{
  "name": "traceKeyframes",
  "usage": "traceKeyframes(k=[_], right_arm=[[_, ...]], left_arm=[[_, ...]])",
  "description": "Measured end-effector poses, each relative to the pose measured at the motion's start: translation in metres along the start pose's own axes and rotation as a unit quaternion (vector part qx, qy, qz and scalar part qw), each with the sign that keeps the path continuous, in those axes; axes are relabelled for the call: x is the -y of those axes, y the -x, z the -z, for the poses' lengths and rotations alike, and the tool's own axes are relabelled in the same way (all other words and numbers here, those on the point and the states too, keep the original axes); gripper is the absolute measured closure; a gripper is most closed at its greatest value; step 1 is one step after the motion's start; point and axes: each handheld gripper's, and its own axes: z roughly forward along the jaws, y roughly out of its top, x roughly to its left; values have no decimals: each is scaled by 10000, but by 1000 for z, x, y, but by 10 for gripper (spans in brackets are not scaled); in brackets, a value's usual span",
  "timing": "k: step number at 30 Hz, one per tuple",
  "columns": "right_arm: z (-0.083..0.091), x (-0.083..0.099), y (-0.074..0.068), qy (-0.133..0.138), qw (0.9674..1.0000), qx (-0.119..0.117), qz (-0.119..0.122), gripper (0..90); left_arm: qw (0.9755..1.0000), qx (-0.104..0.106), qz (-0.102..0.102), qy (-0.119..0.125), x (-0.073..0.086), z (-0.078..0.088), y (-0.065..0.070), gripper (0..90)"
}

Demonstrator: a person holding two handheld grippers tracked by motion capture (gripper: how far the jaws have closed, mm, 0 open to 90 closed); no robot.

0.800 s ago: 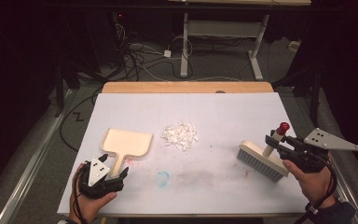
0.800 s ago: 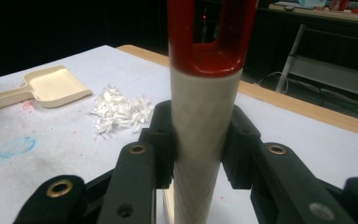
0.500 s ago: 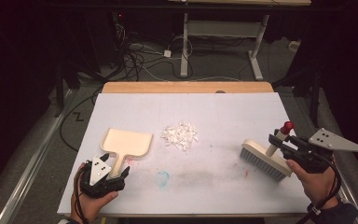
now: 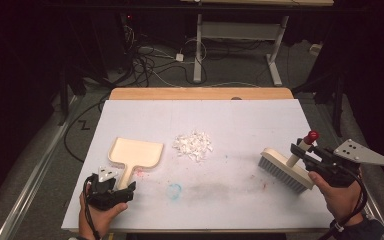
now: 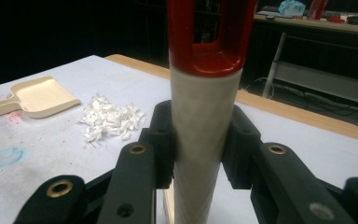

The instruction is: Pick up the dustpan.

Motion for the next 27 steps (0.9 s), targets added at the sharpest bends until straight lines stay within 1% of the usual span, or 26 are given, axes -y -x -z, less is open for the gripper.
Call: traceKeyframes(k=[1,3,4,5,6,7,8,9,10,11,12,13,14,16,18,20,26,27], right_arm=[[-1,0,0,3,10000,14,-3,698],[-2,1,1,-34,10000,17,19,698],[-2,1,1,-22,10000,26,13,697],[-2,1,1,-11,10000,32,17,697],[-2,0,1,-6,10000,35,23,697],[-2,0,1,13,10000,54,7,698],[-2,0,2,7,10000,60,-14,698],[-2,0,2,-11,10000,59,-2,698],[-2,0,3,4,10000,70,-14,698],[-2,0,3,6,10000,74,-13,697],[-2,1,3,-5,10000,66,-4,698],[-2,1,3,-3,10000,59,-4,698],[-2,1,3,-5,10000,56,-11,698],[-2,1,2,-8,10000,34,-4,697],[-3,1,2,-5,10000,10,-6,697],[-4,1,1,-17,10000,-5,-6,697],[-7,1,0,-66,9999,-75,12,697],[-8,1,-1,-64,9999,-80,17,698]], left_arm=[[10000,21,0,-35,-3,-6,-3,203],[9998,-128,-45,-166,-9,-17,-8,207],[9999,-80,-27,-139,-10,-20,-11,209],[9999,46,43,-119,-11,-22,-15,213],[9998,111,86,-108,-12,-24,-17,238],[9999,103,86,-62,-12,-26,-17,260],[10000,36,-22,-90,-14,-27,-16,263],[9999,0,-120,-101,-15,-29,-16,288],[9999,24,-145,-83,-17,-30,-15,311],[9998,6,-160,-106,-19,-31,-15,346],[9997,3,-217,-138,-20,-31,-14,357],[9996,33,-243,-145,-21,-32,-15,386],[9996,33,-243,-145,-21,-32,-15,422],[9993,111,-298,-189,-24,-32,-18,497],[9993,140,-284,-180,-25,-32,-21,586],[9991,202,-308,-196,-25,-33,-24,628],[9984,268,-396,-297,-29,-31,-25,632],[9981,251,-447,-330,-30,-31,-25,633]])
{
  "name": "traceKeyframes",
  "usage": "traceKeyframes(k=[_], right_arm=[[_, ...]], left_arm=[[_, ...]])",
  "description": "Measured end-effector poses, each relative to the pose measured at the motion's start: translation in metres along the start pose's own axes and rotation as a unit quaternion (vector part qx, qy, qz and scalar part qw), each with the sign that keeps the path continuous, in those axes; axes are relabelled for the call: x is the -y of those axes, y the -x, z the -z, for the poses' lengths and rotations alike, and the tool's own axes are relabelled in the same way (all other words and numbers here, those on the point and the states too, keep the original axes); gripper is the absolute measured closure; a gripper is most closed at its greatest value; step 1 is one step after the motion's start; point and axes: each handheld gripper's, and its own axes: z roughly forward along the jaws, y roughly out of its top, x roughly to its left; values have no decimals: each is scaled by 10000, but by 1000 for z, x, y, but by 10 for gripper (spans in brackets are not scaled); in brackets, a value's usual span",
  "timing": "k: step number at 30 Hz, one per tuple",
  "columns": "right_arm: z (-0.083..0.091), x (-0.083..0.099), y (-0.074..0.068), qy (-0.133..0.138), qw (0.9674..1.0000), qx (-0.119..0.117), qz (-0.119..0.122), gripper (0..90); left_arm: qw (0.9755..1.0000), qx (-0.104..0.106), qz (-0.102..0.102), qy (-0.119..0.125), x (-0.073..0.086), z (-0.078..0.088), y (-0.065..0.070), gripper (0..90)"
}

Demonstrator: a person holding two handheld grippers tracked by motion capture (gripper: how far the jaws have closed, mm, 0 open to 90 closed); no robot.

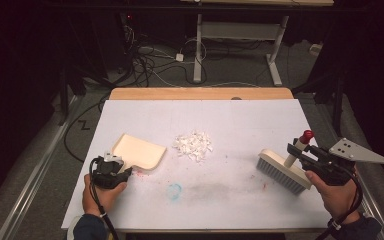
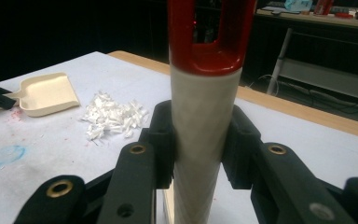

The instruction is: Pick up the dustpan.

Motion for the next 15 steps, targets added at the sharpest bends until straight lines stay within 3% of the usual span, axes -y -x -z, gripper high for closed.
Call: traceKeyframes(k=[3,4,7,11,15], right_arm=[[-1,0,-1,-1,10000,-28,17,698],[0,-1,0,0,10000,-25,7,697],[0,0,0,20,10000,-6,13,698],[-1,1,0,36,10000,21,31,698],[-1,2,0,47,10000,42,5,698]], left_arm=[[9999,-37,-96,-82,-1,3,0,633],[9997,50,-155,-163,-3,10,-1,633],[9982,42,-506,-304,-7,25,3,634],[9941,172,-995,-404,-10,42,13,634],[9894,297,-1314,-551,-10,52,23,634]])
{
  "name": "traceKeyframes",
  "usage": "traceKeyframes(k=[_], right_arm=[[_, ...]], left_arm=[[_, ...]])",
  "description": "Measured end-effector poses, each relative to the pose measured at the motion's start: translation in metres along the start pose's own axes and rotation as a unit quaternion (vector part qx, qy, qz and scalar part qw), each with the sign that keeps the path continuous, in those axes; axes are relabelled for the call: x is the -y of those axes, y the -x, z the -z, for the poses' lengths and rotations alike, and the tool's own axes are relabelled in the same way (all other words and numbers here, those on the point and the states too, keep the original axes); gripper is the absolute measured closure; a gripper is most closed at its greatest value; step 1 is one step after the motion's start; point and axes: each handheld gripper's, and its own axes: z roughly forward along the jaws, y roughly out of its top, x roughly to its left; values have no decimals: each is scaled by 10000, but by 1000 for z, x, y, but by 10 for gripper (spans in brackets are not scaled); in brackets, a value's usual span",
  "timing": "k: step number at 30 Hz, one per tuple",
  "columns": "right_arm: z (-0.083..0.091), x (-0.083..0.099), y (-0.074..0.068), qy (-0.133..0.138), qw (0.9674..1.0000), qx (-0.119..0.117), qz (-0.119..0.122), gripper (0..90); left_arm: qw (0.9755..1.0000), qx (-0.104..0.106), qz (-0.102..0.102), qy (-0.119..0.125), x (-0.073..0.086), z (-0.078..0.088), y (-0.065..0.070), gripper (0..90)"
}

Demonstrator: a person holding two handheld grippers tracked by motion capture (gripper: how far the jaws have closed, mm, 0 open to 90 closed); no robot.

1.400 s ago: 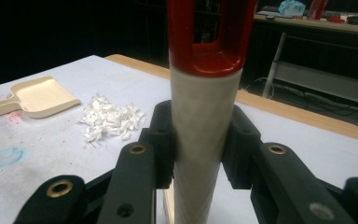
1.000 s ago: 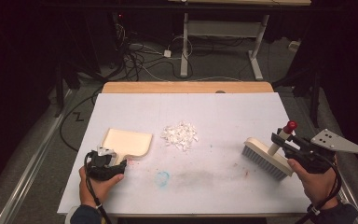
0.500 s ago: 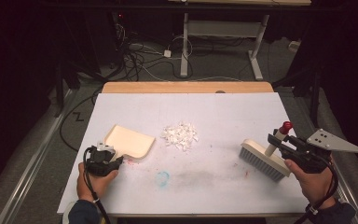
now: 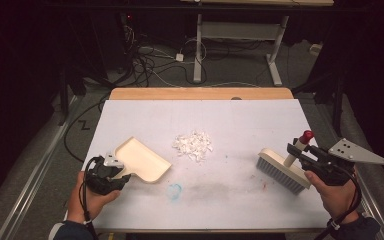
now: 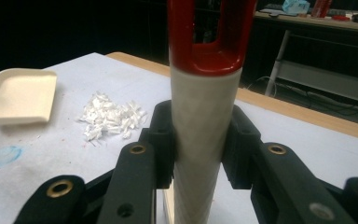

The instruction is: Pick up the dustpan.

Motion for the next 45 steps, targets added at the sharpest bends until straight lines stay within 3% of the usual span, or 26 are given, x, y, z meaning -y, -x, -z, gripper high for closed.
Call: traceKeyframes(k=[5,13,22,32,37,45], right_arm=[[-2,1,0,-38,10000,-5,-11,698],[-5,1,-3,-71,9999,-56,71,697],[-11,-3,-4,-69,9999,-62,70,698],[-43,-20,-1,12,9996,-261,93,698],[-61,-34,-3,124,9993,-233,255,698],[-88,-48,5,231,9993,-290,106,698]], left_arm=[[9992,219,-307,-148,0,-5,11,633],[9987,378,-322,-142,0,-10,16,633],[9971,532,-480,-241,-7,-13,12,632],[9960,694,-465,-301,-15,-18,6,632],[9960,652,-493,-370,-18,-20,7,632],[9949,631,-626,-474,-22,-23,5,632]])
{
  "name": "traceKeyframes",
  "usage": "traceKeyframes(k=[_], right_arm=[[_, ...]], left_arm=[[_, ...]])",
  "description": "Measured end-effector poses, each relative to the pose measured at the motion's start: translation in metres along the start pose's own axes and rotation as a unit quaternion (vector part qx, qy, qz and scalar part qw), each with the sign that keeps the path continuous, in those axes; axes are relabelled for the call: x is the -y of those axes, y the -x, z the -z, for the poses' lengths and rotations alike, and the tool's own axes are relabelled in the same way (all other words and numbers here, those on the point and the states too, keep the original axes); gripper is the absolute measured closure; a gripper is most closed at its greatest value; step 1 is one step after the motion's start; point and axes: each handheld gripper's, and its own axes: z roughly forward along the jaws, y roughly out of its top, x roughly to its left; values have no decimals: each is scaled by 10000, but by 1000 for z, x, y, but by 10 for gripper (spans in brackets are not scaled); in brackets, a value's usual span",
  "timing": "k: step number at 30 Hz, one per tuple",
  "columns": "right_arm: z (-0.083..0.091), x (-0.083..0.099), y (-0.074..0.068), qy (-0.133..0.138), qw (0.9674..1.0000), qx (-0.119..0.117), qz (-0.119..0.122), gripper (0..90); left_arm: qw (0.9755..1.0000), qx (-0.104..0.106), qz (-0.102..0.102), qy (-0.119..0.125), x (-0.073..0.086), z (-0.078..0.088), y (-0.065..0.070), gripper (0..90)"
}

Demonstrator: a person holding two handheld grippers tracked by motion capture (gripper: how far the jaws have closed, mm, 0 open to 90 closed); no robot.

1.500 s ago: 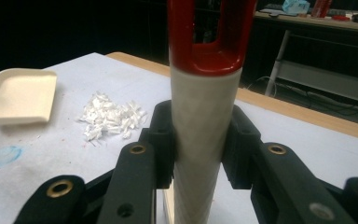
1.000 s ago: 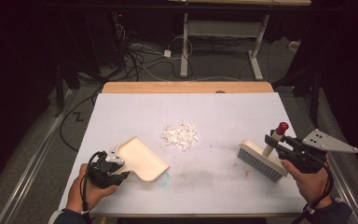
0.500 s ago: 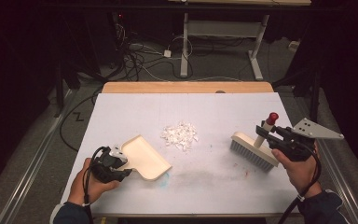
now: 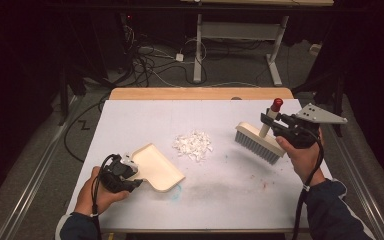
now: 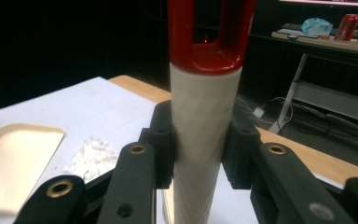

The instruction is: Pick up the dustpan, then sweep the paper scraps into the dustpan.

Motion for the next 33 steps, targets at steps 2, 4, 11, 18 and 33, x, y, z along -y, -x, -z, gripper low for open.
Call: traceKeyframes(k=[2,4,11,18,33], right_arm=[[-8,-4,4,24,10000,18,-67,699],[-15,-7,5,33,9999,27,-116,699],[-27,-11,1,149,9996,87,-230,699],[-35,-14,-1,56,9995,243,-204,699],[-51,-13,2,-151,9987,426,-255,699]], left_arm=[[10000,17,-24,-69,-2,0,-1,632],[9999,20,-60,-103,-5,0,-2,632],[9997,64,-143,-201,-10,1,-5,632],[9993,117,-254,-261,-14,0,-5,631],[9987,124,-307,-377,-17,-10,-4,632]])
